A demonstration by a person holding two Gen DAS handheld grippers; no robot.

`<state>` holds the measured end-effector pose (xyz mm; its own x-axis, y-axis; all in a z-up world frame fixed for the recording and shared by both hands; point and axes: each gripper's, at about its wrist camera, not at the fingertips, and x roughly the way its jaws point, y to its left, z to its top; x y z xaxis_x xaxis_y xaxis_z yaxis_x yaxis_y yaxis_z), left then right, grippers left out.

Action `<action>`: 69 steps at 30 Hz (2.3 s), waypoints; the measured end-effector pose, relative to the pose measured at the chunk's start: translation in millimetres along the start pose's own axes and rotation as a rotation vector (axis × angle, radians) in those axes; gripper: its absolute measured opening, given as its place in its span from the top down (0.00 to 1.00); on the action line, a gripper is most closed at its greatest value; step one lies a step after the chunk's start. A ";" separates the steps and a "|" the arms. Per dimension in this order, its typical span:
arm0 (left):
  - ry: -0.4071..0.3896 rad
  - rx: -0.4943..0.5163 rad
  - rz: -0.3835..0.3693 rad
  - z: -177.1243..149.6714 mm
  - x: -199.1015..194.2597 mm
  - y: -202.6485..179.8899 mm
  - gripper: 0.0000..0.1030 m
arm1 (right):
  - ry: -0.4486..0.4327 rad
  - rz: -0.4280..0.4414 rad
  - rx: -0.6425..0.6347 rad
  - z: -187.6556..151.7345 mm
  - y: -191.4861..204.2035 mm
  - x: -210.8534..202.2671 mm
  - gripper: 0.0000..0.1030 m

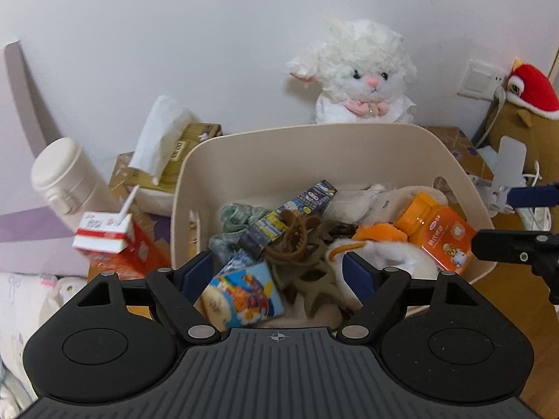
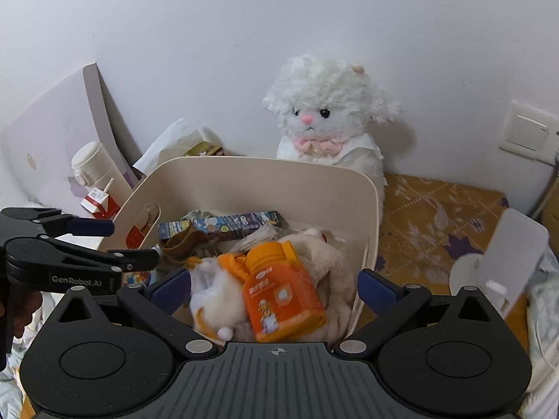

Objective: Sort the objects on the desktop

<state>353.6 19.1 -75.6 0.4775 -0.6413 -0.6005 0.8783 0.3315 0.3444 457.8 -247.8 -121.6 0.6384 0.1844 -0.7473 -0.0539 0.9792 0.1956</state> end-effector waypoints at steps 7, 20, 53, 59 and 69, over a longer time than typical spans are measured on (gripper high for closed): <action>-0.007 -0.016 0.011 -9.8 -36.5 8.0 0.20 | -0.028 -0.017 -0.022 -10.4 19.8 -32.8 0.00; -0.044 0.008 0.016 -45.8 -116.4 11.8 0.20 | -0.045 -0.071 0.033 -43.1 50.3 -103.6 0.00; -0.045 0.061 -0.034 -168.1 -246.6 36.5 0.19 | -0.003 -0.159 0.136 -165.5 87.8 -218.0 0.00; -0.042 0.045 -0.052 -173.1 -252.2 35.9 0.19 | -0.010 -0.184 0.109 -172.3 95.4 -229.4 0.00; -0.045 0.086 -0.055 -171.8 -250.9 23.8 0.19 | 0.007 -0.200 0.104 -173.9 92.2 -229.1 0.00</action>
